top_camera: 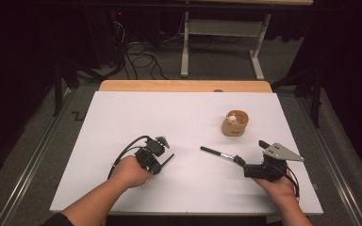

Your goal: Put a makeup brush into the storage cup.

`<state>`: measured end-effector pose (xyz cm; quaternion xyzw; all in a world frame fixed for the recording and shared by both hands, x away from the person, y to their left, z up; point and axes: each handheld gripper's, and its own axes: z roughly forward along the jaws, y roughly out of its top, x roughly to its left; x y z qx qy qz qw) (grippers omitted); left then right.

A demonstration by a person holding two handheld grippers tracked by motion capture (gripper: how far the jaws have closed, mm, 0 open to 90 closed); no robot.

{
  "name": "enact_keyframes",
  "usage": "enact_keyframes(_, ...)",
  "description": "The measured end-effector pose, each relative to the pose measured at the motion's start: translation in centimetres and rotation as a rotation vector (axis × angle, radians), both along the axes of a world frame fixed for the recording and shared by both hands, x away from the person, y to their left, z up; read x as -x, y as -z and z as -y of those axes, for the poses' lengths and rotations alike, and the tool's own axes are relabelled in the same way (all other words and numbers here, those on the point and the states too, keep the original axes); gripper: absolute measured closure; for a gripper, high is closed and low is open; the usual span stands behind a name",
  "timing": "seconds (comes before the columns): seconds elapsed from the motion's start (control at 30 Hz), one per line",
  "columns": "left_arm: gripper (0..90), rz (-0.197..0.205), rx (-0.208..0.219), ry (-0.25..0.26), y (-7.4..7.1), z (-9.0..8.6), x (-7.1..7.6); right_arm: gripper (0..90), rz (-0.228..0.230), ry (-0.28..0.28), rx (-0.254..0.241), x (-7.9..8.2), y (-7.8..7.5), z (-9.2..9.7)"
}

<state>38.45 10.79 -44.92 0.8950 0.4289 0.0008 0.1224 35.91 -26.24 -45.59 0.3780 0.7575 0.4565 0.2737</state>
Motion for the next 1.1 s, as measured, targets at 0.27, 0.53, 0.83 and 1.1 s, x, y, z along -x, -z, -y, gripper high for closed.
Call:
enact_keyframes(0.27,83.2,0.020,-0.011,0.032,-1.3,-0.4,0.3,0.7,-0.004,0.000,-0.003,0.1,0.0,0.0)
enact_keyframes(0.53,83.2,0.040,-0.021,0.067,-3.7,-0.9,0.8,0.9,0.000,-0.007,-0.005,0.1,-0.1,-0.1)
enact_keyframes(0.83,83.2,0.056,-0.054,0.092,-6.0,-0.9,1.2,1.1,-0.005,-0.007,-0.008,0.3,-0.1,-0.3)
enact_keyframes(1.1,83.2,0.048,-0.054,0.121,-7.1,-0.6,1.3,1.0,-0.009,-0.012,-0.003,0.3,-0.2,-0.4)
